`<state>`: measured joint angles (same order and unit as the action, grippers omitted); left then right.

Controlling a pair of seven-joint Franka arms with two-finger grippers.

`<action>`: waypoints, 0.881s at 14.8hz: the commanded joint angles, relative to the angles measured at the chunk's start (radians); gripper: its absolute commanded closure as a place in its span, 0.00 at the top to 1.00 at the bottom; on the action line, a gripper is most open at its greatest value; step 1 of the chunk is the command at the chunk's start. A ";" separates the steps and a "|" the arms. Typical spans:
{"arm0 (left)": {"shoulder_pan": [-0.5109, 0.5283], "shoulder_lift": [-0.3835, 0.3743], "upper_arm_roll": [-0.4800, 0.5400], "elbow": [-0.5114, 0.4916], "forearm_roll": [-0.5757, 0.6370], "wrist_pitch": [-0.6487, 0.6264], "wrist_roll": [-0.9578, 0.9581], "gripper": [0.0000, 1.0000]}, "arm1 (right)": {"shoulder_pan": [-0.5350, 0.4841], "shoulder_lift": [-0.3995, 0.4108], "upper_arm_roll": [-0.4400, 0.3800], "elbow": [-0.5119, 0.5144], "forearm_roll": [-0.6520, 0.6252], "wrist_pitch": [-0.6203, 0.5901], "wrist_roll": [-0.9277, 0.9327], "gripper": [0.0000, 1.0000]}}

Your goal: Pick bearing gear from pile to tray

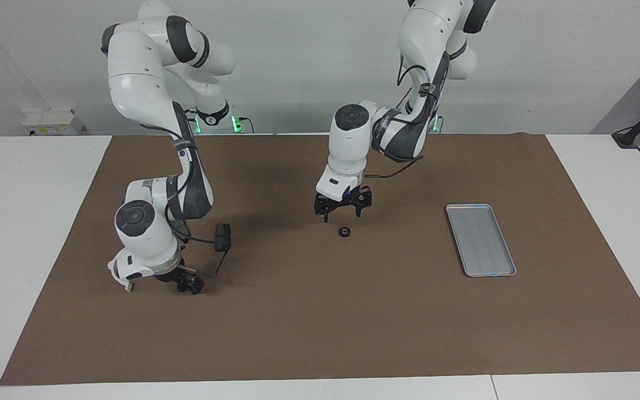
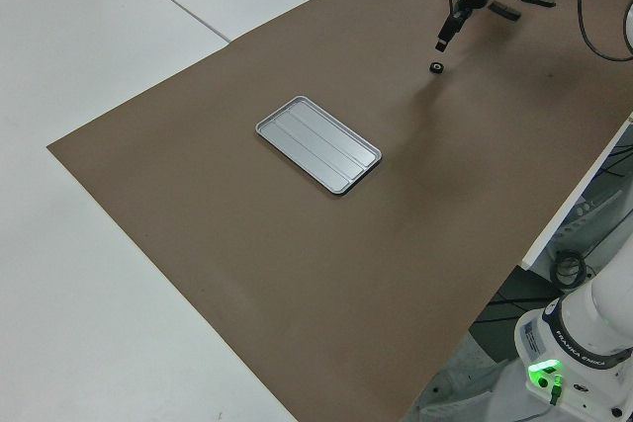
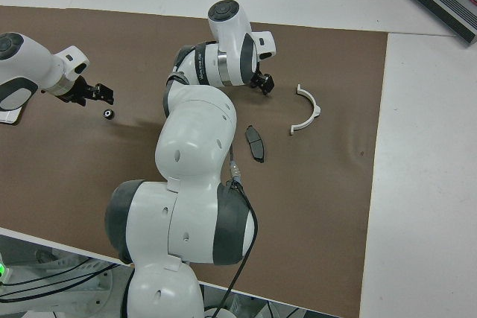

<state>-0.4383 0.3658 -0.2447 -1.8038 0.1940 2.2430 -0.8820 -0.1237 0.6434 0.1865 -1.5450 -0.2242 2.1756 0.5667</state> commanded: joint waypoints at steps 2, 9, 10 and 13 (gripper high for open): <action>0.021 0.038 0.004 -0.008 0.039 0.055 -0.014 0.99 | -0.013 0.007 0.013 -0.001 -0.032 0.029 0.025 0.60; 0.012 0.039 0.002 -0.071 0.036 0.122 -0.025 0.99 | -0.014 0.019 0.014 -0.001 -0.029 0.052 0.025 0.29; 0.010 0.038 0.001 -0.081 0.036 0.125 -0.025 0.99 | -0.014 0.019 0.014 -0.001 -0.027 0.049 0.025 0.21; 0.010 0.030 0.001 -0.112 0.035 0.148 -0.032 0.99 | -0.014 0.019 0.014 -0.001 -0.029 0.041 0.024 0.00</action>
<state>-0.4266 0.4172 -0.2469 -1.8709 0.2069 2.3520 -0.8852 -0.1253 0.6372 0.1883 -1.5396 -0.2249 2.1946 0.5677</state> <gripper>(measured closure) 0.000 0.758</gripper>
